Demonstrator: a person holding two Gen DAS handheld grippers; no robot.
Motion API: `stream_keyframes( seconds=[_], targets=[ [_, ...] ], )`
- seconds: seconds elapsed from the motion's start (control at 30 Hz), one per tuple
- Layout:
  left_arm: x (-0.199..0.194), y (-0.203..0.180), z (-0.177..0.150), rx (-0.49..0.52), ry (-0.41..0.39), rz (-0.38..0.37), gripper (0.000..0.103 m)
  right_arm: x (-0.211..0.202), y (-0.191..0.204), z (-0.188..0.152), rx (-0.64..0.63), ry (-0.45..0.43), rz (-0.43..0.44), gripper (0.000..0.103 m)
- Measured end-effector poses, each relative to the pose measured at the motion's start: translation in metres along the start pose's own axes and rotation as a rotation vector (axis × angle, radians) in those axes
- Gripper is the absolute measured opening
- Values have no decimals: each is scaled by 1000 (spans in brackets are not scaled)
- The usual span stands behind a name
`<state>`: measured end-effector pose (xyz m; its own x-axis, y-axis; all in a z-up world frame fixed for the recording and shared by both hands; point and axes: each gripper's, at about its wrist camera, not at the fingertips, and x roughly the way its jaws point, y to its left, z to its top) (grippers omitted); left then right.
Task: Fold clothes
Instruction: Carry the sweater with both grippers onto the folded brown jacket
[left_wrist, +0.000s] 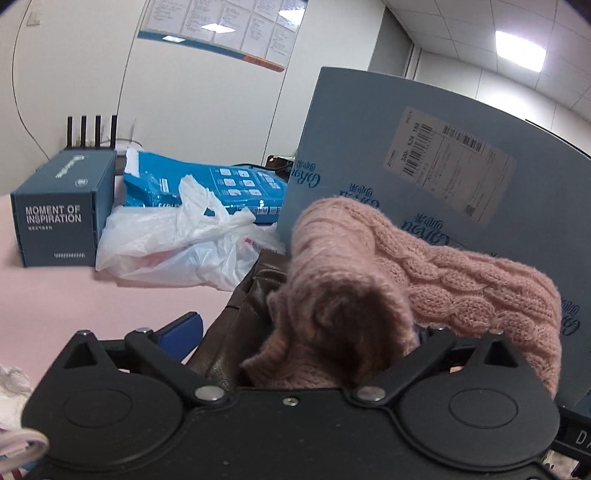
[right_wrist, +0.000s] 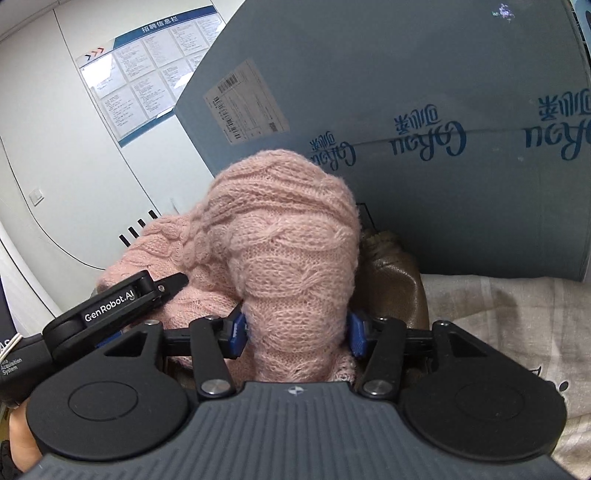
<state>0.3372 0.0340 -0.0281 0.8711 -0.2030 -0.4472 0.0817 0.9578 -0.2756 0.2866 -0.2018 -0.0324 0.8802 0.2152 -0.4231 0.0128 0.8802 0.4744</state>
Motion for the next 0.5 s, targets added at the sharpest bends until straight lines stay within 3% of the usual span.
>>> stream_keyframes(
  seconds=[0.07,0.13,0.17,0.33,0.5],
  targets=[
    [-4,1,2,-6,-3,-2,103,-4,-2,1,22,-15,23,57],
    [-12,1,7,-20,-12,-18,103,-13,-1,6,41,-51,19,78],
    [-17,2,10,-31,-27,-30,103,-19,0,8,42,-84,12,81],
    [-42,8,23,-82,-123,-79,102,-32,0,15,49,-175,-20,82],
    [-31,12,23,-51,-111,22,102,-17,-4,14,58,-161,-100,82]
  ],
)
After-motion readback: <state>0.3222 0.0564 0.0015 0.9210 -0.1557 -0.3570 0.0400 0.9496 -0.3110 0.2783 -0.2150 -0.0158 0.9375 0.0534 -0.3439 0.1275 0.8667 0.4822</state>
